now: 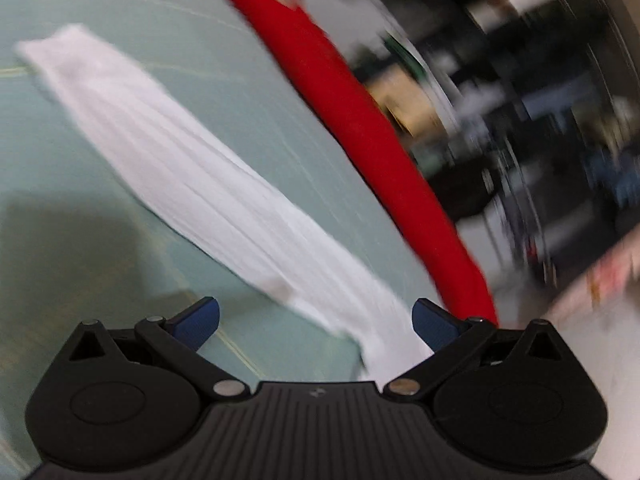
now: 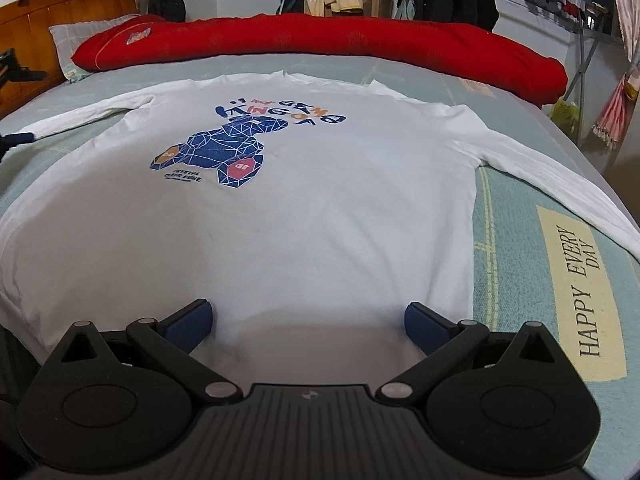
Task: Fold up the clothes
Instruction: 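Roll the left tool and move it over the sleeve nearest it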
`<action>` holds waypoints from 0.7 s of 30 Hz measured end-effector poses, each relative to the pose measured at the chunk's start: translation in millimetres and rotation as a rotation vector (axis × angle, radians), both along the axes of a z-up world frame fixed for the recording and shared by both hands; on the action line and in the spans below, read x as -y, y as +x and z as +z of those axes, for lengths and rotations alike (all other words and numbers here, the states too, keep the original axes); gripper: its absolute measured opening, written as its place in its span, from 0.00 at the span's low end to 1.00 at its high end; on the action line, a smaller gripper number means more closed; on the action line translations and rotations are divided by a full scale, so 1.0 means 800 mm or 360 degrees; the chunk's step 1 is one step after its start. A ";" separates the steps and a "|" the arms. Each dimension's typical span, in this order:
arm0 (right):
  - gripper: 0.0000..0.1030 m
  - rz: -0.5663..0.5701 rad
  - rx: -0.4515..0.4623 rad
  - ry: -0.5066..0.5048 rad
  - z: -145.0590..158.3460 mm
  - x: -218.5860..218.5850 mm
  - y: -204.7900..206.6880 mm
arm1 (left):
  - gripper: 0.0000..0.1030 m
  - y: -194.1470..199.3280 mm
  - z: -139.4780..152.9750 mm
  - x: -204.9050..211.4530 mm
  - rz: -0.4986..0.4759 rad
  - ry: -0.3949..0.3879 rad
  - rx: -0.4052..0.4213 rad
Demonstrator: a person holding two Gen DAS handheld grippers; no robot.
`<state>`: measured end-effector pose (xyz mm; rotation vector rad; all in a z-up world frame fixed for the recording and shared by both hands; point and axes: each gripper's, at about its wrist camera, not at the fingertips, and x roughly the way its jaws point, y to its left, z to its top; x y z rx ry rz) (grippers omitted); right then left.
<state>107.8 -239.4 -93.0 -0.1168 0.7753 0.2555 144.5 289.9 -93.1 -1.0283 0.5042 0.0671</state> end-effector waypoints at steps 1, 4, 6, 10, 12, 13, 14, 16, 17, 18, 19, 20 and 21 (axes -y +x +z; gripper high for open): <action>1.00 -0.0005 -0.0006 -0.0004 0.000 -0.001 0.001 | 0.98 0.001 -0.003 -0.011 0.0042 -0.0016 0.0001; 1.00 -0.0013 -0.0026 -0.0017 0.001 -0.004 0.005 | 0.98 0.017 0.004 -0.035 0.0096 0.0038 0.0006; 1.00 -0.0015 -0.0032 -0.0027 0.002 -0.006 0.007 | 0.98 0.040 0.008 -0.045 0.0100 0.0011 0.0039; 1.00 -0.0033 -0.0038 -0.0036 0.002 -0.009 0.008 | 0.98 0.091 0.002 -0.050 0.0055 -0.0033 0.0048; 1.00 -0.0039 -0.0040 -0.0038 0.002 -0.010 0.008 | 0.98 0.115 -0.006 -0.047 0.0030 -0.0021 -0.0002; 1.00 -0.0041 -0.0042 -0.0040 0.002 -0.010 0.009 | 0.98 0.125 -0.010 -0.044 0.0022 -0.0011 -0.0034; 1.00 -0.0044 -0.0045 -0.0041 0.003 -0.010 0.009 | 0.98 0.129 -0.015 -0.042 0.0003 0.0005 -0.0077; 1.00 -0.0049 -0.0052 -0.0044 0.003 -0.011 0.009 | 0.97 0.131 -0.023 -0.029 -0.0028 0.0071 -0.0179; 1.00 -0.0050 -0.0054 -0.0045 0.003 -0.011 0.010 | 0.97 0.128 -0.023 -0.022 -0.0059 0.0131 -0.0188; 1.00 -0.0050 -0.0056 -0.0044 0.003 -0.010 0.010 | 0.97 0.122 -0.022 -0.014 -0.0093 0.0193 -0.0193; 1.00 -0.0048 -0.0057 -0.0041 0.003 -0.010 0.010 | 0.97 0.119 -0.019 -0.008 -0.0123 0.0233 -0.0207; 1.00 -0.0045 -0.0058 -0.0038 0.003 -0.010 0.011 | 0.97 0.116 -0.017 -0.003 -0.0152 0.0272 -0.0221; 1.00 -0.0041 -0.0059 -0.0036 0.003 -0.009 0.011 | 0.97 0.114 -0.014 0.002 -0.0182 0.0311 -0.0236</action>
